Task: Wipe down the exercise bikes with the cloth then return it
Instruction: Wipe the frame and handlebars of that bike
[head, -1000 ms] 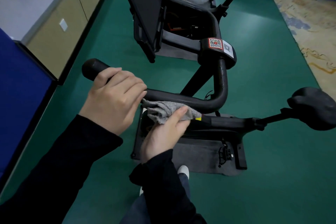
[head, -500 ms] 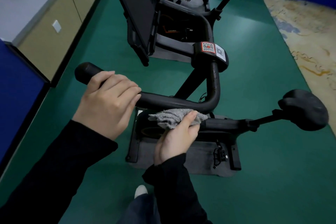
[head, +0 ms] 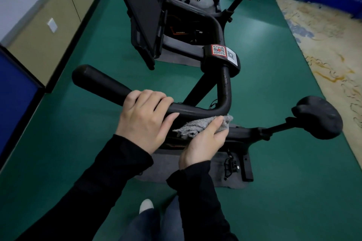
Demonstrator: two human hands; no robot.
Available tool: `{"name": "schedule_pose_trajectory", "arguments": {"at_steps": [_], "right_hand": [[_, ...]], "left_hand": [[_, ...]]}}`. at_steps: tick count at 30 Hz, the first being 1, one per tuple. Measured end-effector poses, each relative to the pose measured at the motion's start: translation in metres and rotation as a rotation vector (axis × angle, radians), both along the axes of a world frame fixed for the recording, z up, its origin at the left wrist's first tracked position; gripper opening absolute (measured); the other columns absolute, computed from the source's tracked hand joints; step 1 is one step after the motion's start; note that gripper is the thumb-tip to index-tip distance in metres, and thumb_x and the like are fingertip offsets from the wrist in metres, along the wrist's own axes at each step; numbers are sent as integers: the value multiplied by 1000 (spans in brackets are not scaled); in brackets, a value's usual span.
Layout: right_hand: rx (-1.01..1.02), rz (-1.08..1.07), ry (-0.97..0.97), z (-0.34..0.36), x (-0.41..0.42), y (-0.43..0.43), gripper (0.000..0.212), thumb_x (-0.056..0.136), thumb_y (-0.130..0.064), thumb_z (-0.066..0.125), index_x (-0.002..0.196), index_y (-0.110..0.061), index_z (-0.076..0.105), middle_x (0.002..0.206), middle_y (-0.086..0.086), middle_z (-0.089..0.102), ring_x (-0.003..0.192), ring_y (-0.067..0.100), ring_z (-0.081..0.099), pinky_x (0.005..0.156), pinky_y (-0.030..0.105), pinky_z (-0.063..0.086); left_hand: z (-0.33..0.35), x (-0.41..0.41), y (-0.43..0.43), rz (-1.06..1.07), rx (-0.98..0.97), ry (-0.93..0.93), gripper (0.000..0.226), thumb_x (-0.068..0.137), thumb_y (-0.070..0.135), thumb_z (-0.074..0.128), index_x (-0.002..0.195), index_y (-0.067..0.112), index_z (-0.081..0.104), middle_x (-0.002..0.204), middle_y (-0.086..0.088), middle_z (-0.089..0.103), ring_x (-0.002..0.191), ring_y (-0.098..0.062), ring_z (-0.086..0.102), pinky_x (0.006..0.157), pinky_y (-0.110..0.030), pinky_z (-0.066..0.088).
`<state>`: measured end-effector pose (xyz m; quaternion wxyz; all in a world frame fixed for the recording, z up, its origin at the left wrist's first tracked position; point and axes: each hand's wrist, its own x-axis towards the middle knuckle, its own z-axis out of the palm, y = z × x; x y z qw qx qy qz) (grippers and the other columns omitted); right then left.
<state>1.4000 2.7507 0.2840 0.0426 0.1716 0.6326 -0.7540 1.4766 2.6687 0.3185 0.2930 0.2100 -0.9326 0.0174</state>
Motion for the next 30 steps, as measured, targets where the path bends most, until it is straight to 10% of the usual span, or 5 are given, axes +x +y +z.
{"name": "schedule_pose_trajectory", "arguments": {"at_steps": [3, 7, 11, 15, 30], "right_hand": [[125, -15, 108, -1, 9, -3, 46, 101, -31, 41, 146, -24, 34, 128, -14, 52, 104, -20, 51, 79, -2, 39], [326, 67, 321, 1, 3, 8, 48, 102, -19, 42, 148, -18, 30, 152, 10, 38, 138, 19, 38, 111, 27, 32], [507, 266, 573, 0, -14, 28, 48, 100, -5, 42, 147, -6, 32, 156, 12, 27, 147, 20, 16, 113, 8, 15], [653, 563, 825, 8, -42, 52, 44, 95, -3, 41, 140, -1, 42, 151, 9, 33, 147, 20, 14, 119, 31, 19], [897, 1520, 1099, 74, -90, 36, 16, 95, -8, 52, 107, 2, 57, 105, 13, 62, 99, 28, 56, 88, 31, 42]], "left_hand": [[-2, 1, -1, -11, 4, 12, 27, 92, 36, 51, 100, 14, 65, 98, 0, 65, 93, -23, 60, 88, -34, 30], [-1, 0, -2, -8, -8, 16, 27, 92, 36, 52, 99, 14, 65, 97, 0, 65, 92, -23, 61, 88, -34, 30], [-1, -1, -3, -14, -8, 29, 28, 92, 36, 51, 97, 14, 66, 95, 0, 65, 89, -24, 62, 87, -33, 30], [-2, -1, -2, -13, -19, 39, 27, 91, 36, 52, 97, 13, 66, 94, 0, 65, 89, -24, 62, 87, -33, 30], [-6, -1, 1, 3, -27, 70, 26, 92, 33, 52, 97, 12, 67, 95, -2, 66, 88, -25, 63, 87, -36, 33]]}}
